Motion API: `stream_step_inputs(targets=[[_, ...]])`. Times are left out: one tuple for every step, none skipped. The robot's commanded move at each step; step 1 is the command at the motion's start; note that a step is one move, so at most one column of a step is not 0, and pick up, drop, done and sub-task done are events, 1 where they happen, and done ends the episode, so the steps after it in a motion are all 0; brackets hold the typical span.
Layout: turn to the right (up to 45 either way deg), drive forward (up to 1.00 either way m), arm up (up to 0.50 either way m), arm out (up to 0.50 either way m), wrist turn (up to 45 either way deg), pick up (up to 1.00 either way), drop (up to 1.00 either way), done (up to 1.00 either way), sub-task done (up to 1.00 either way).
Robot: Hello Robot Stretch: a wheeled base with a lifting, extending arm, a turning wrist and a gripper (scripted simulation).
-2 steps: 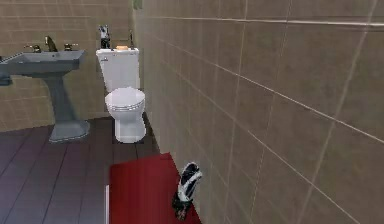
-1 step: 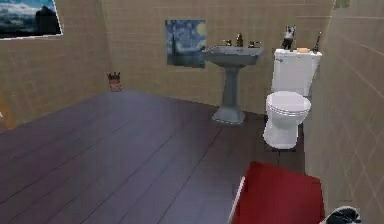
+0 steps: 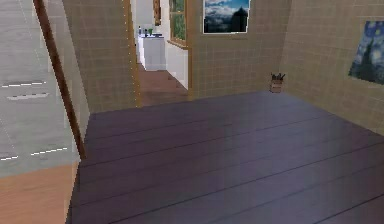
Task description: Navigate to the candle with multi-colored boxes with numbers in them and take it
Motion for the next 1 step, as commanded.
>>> stream_step_inputs(targets=[[-15.0, 0.0, 0.0, 0.0, 0.0, 0.0, 0.0, 0.0, 0.0]])
